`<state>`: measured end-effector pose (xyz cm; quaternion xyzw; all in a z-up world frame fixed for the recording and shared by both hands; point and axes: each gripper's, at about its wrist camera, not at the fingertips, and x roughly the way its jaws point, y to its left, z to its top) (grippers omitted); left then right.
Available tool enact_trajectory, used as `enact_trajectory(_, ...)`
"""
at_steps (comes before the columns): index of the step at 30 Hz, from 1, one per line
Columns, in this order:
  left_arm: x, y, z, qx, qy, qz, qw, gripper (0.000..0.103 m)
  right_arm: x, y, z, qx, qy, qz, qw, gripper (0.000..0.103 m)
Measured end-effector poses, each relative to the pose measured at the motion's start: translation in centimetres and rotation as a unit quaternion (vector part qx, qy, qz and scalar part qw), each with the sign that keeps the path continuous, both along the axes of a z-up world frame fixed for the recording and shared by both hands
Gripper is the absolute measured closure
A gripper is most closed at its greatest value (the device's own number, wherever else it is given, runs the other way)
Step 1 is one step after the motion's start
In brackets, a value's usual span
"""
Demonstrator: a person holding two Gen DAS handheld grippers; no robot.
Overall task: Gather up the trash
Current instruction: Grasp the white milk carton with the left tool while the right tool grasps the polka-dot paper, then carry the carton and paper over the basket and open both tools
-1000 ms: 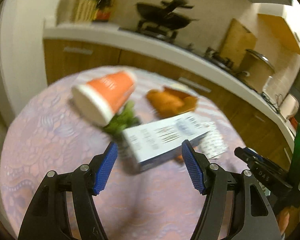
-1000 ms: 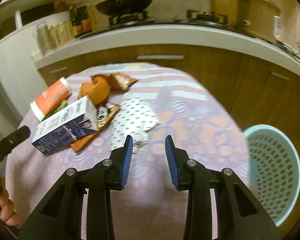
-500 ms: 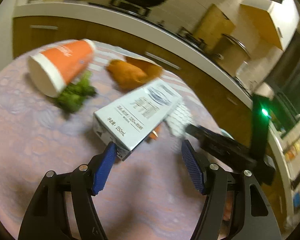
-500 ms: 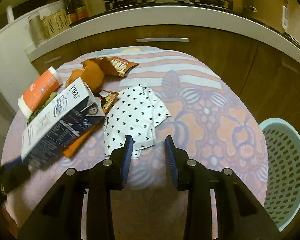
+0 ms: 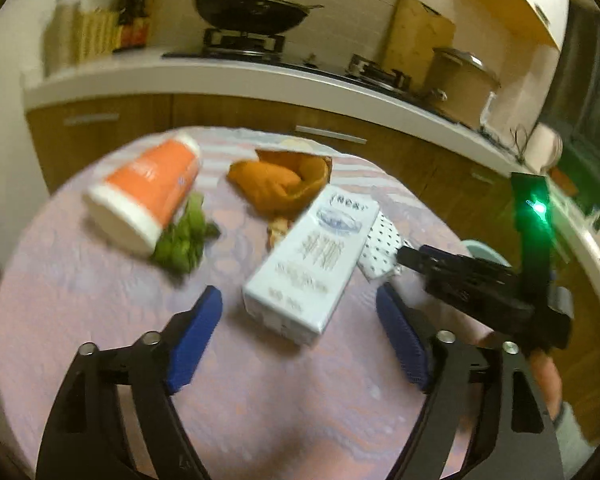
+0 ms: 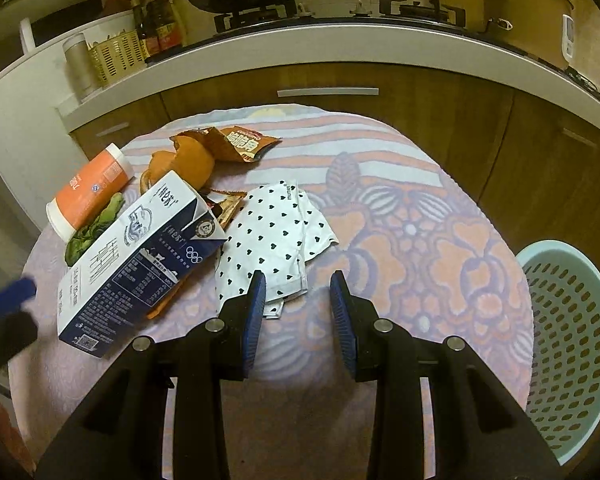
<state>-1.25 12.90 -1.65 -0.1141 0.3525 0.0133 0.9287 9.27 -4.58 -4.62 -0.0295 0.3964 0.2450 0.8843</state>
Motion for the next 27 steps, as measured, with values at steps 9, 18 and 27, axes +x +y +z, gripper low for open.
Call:
enact_trajectory(9, 6.4, -1.0, -2.7, 0.052, 0.064, -0.060, 0.9948, 0.039, 0.4, -0.2, 1.3, -0.007, -0.008, 0.015, 1.000, 0.040)
enact_trajectory(18, 3.9, 0.1, -2.2, 0.016, 0.027, -0.010, 0.9995, 0.047, 1.9, 1.9, 0.5, -0.024, 0.004, 0.035, 0.999, 0.033)
enact_trajectory(27, 2.6, 2.5, -0.7, -0.005, -0.008, 0.049, 0.9988, 0.047, 3.3, 4.6, -1.0, -0.061, 0.018, 0.036, 0.997, 0.030)
